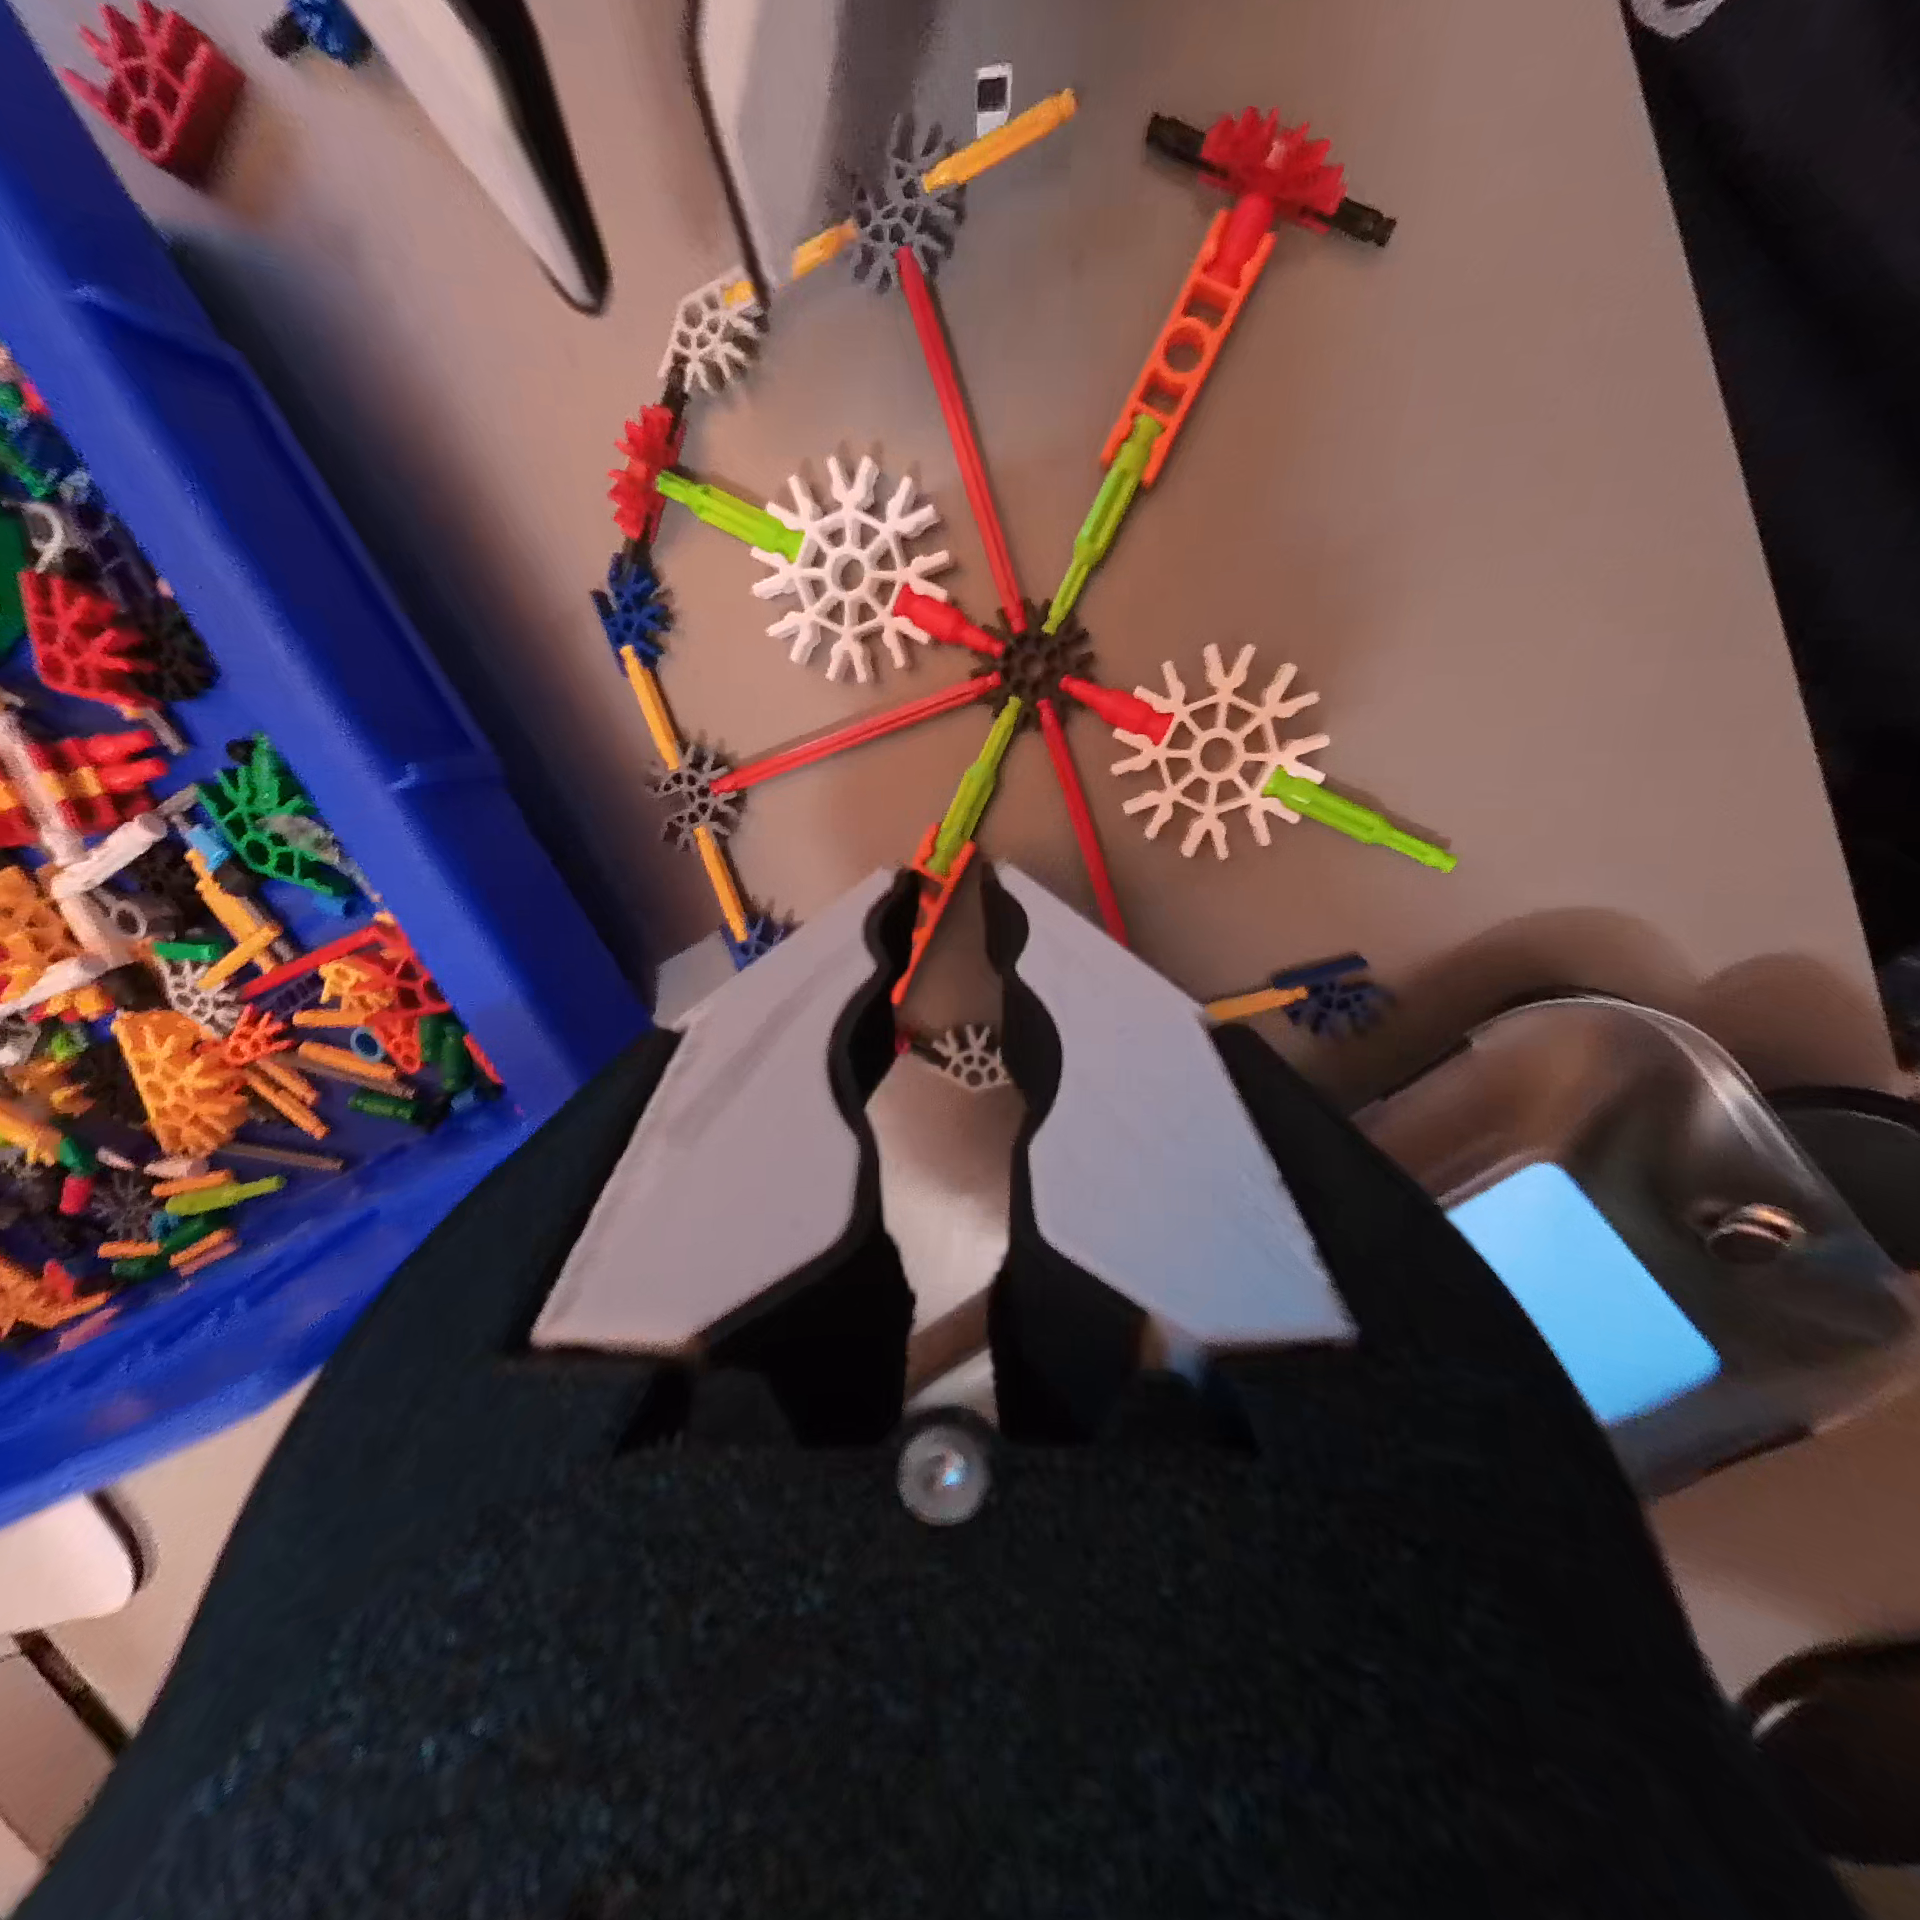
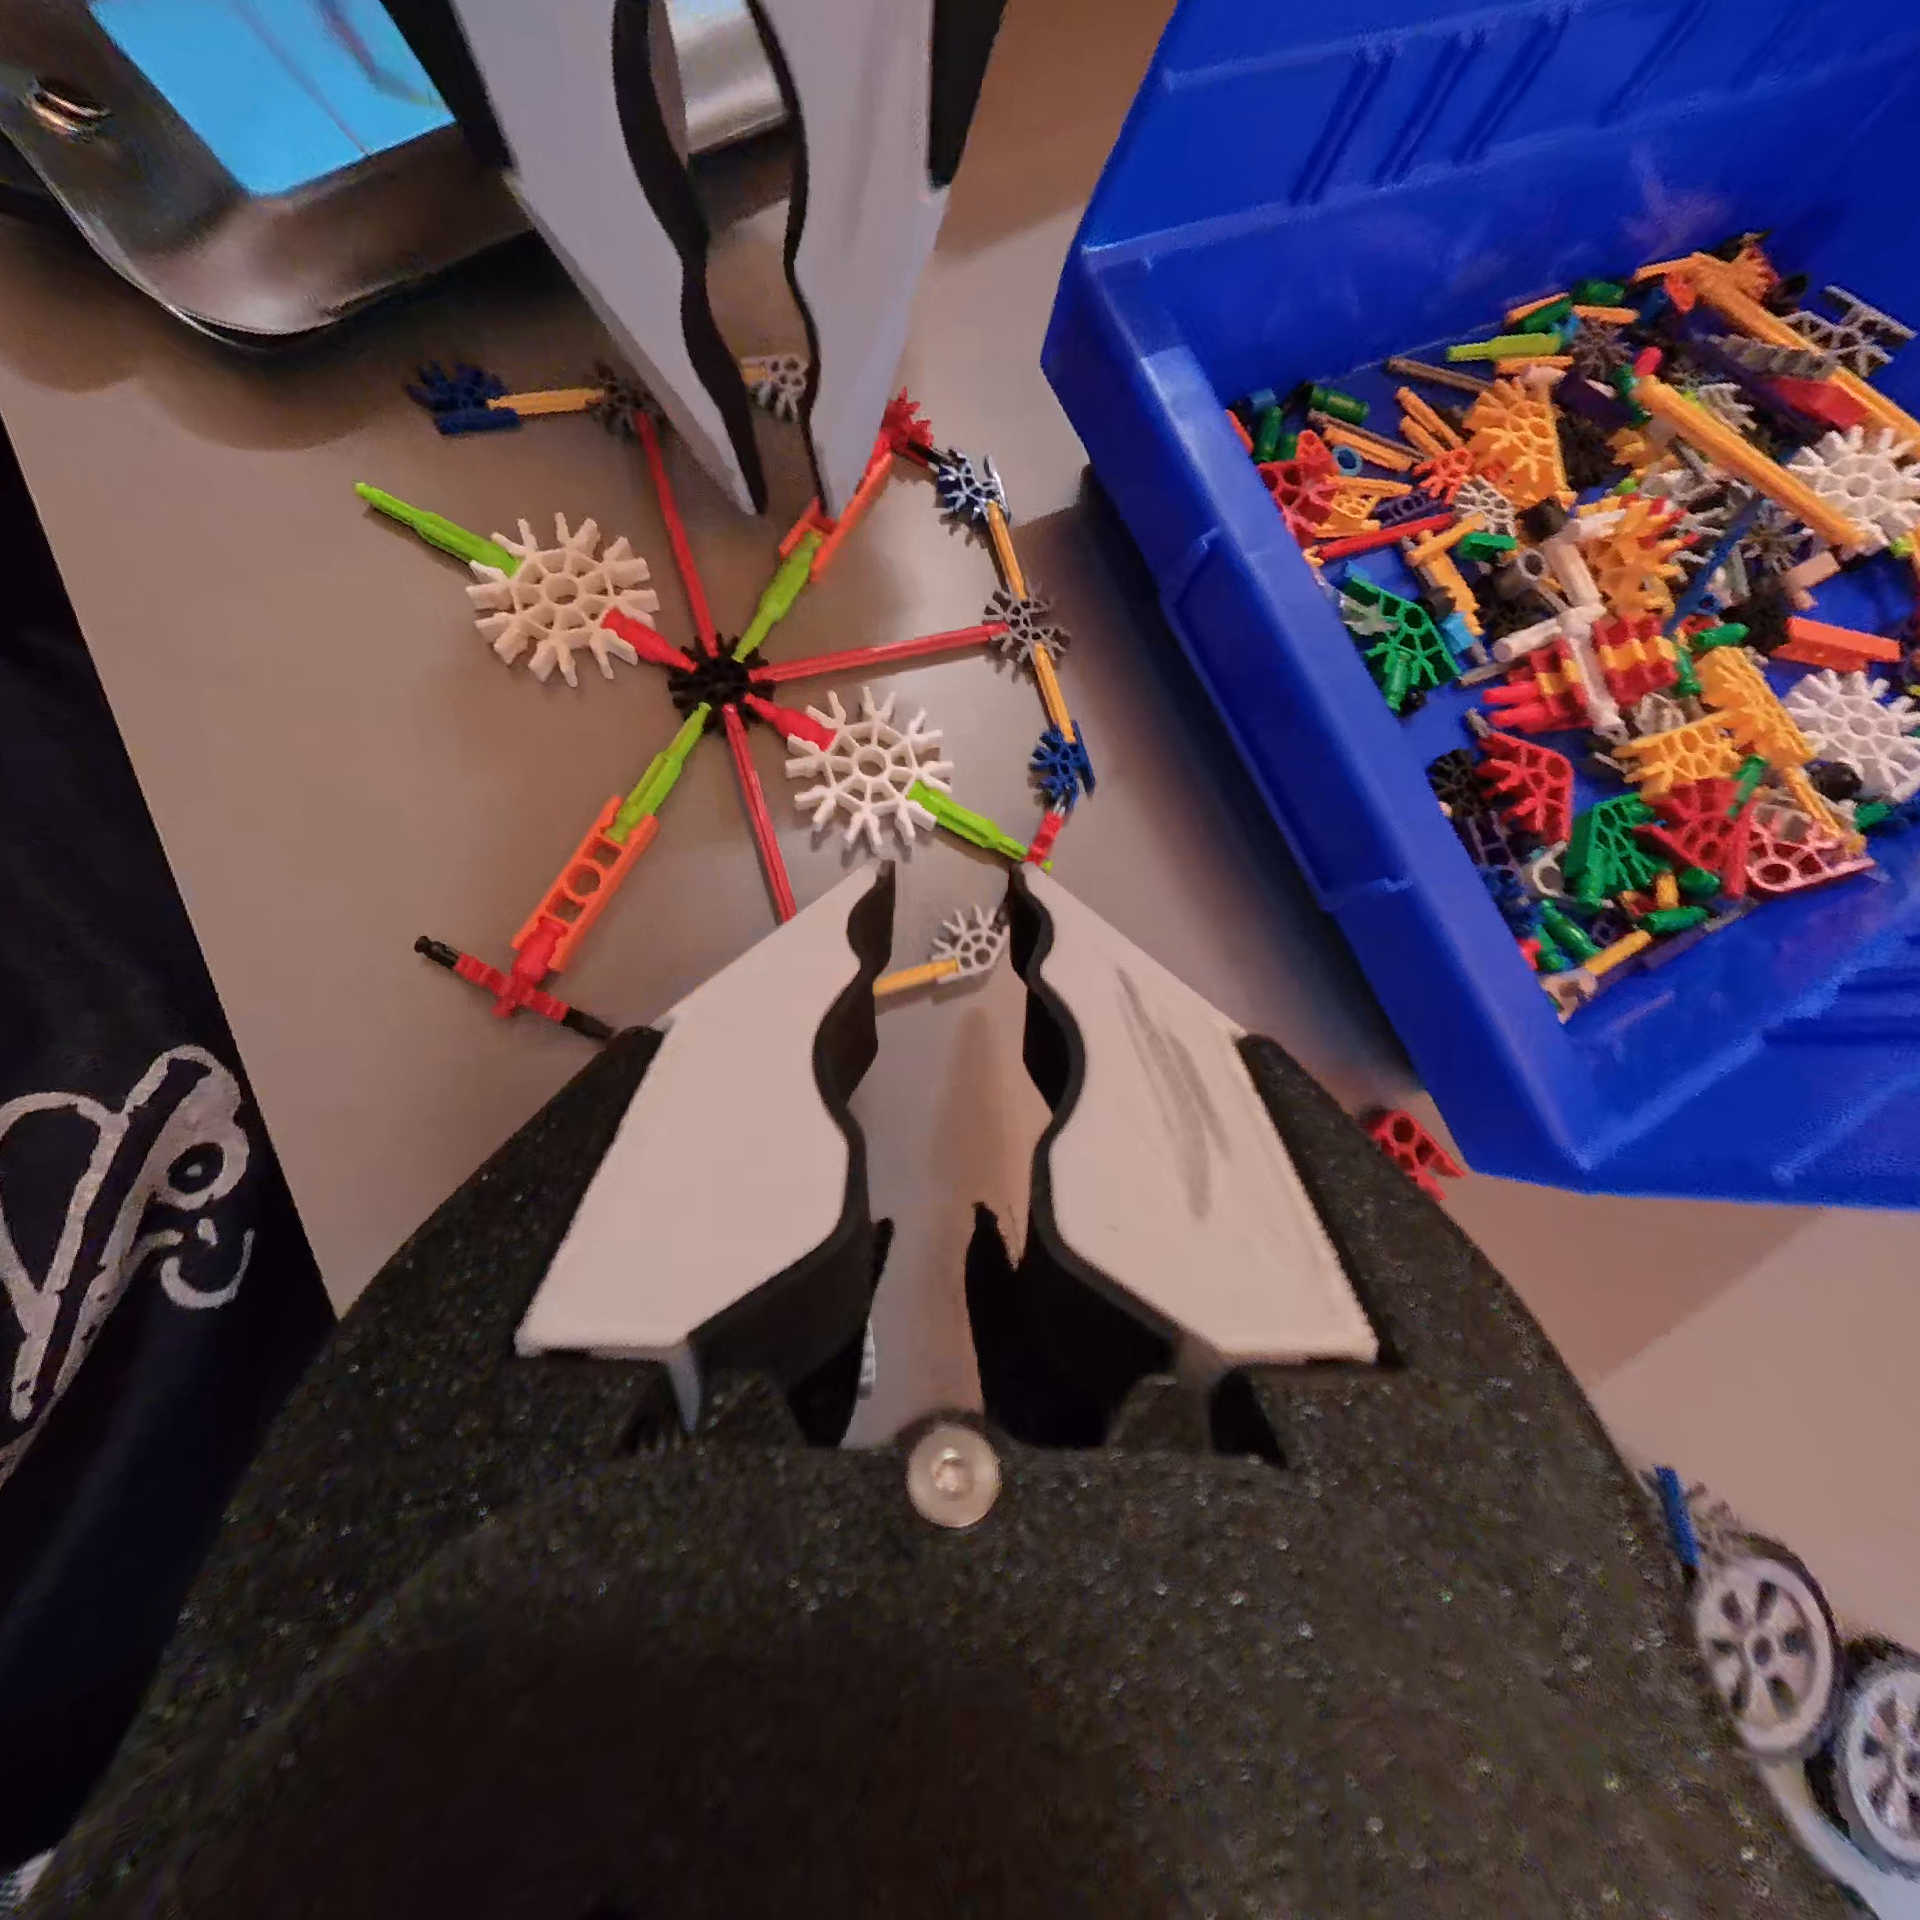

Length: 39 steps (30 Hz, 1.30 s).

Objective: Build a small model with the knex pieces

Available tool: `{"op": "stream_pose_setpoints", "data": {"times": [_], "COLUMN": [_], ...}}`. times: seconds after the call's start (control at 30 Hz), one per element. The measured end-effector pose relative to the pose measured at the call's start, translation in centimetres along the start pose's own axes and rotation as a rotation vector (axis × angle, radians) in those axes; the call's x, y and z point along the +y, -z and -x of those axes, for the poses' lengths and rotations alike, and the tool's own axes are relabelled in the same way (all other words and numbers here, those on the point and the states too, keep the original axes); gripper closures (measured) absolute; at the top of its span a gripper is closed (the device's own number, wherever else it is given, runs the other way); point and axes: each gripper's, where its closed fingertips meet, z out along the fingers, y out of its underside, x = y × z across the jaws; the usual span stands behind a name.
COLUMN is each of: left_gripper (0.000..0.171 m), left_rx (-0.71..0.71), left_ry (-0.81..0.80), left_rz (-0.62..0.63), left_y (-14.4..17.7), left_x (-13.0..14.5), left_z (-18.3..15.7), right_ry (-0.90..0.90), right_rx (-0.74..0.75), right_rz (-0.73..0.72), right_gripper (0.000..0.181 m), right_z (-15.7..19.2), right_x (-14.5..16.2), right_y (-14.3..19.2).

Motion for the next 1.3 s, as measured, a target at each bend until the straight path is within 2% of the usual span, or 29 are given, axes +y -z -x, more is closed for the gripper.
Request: {"op": "stream_pose_setpoints", "data": {"times": [0.17, 0.4, 0.9, 1.1, 1.3], "left_gripper": [0.159, 0.160, 0.162, 0.155, 0.153], "left_rx": [-0.004, 0.006, -0.154, -0.196, -0.185], "left_ry": [0.062, 0.092, 0.099, 0.172, 0.242], "left_rz": [-0.023, 0.032, 0.004, -0.020, -0.031], "left_y": [1.8, 0.4, -1.5, 1.2, 3.1], "left_x": [0.8, 2.6, 0.7, 1.3, 2.3], "left_z": [-0.8, -1.6, 2.6, 2.8, 1.9], "right_ry": [-0.003, -0.012, -0.093, -0.077, 0.003], "right_rx": [-0.066, -0.095, -0.083, -0.059, -0.070], "right_rz": [0.033, 0.086, 0.131, 0.066, 0.030], "right_gripper": [0.161, 0.166, 0.160, 0.160, 0.158], "right_z": [0.8, 1.3, 1.2, 0.2, 0.3], "right_x": [0.5, 2.0, 3.9, 2.4, -0.1], "right_y": [-1.9, -2.3, 0.0, 1.3, 0.2]}}
